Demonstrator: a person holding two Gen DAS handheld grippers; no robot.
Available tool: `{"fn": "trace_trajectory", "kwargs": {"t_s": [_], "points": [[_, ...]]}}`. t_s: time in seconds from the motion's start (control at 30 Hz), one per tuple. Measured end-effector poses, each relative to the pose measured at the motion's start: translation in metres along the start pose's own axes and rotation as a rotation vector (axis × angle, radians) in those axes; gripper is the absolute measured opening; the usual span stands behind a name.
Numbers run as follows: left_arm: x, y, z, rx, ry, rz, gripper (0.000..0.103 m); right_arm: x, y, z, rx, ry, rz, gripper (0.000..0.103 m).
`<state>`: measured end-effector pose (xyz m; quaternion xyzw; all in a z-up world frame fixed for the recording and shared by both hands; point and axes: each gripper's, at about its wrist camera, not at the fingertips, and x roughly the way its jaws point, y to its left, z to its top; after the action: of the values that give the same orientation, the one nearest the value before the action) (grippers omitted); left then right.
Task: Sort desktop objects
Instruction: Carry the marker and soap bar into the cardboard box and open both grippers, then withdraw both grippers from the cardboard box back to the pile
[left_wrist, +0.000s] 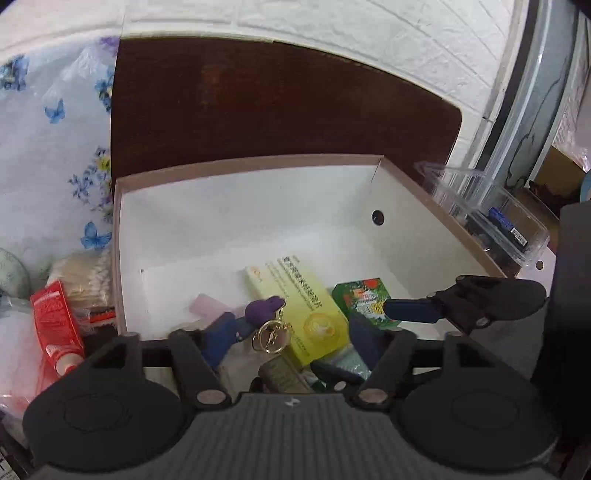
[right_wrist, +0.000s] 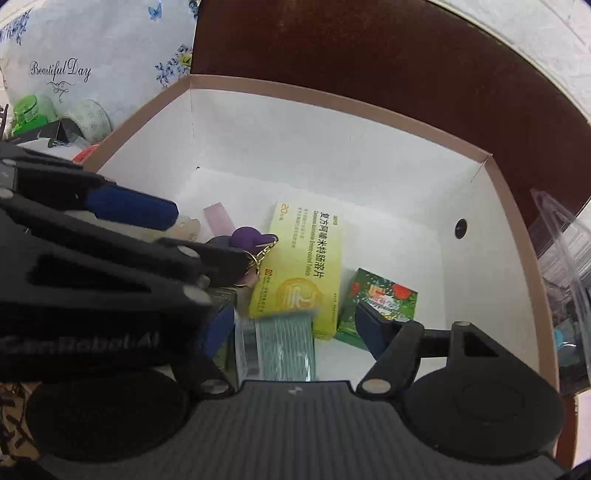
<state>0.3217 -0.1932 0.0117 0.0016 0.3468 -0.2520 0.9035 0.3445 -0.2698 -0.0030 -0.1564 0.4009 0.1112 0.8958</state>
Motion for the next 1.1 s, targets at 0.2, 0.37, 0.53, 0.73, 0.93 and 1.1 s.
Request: {"fn": "trace_trajectory", "kwargs": {"t_s": [0.2,0.37,0.53,0.73,0.93,1.1], "points": [[-0.015,-0.001,-0.007,0.015,-0.048,0.031,0.087,-0.015,-0.001,-0.009,0.036,-0.061,-0.007,0.087],[-0.027,0.000,-0.018,-0.044,-0.034,0.045,0.088,-0.026,0.004,-0.016,0.082,-0.118,0.020,0.092],[-0.043,-0.003,-0.027,-0.054,-0.052,0.082,0.090,-0.032,0.011,-0.021,0.104,-0.139,0.028,0.092],[-0.068,-0.009,-0.032,-0.032,-0.081,0.128,0.090,-0.055,0.017,-0.029,0.126,-0.191,0.026,0.092],[-0.103,-0.019,-0.043,-0.022,-0.121,0.138,0.090,-0.091,0.024,-0.041,0.140,-0.250,0.015,0.093],[-0.132,-0.026,-0.058,0.000,-0.154,0.147,0.090,-0.121,0.040,-0.057,0.139,-0.298,0.032,0.093]]}}
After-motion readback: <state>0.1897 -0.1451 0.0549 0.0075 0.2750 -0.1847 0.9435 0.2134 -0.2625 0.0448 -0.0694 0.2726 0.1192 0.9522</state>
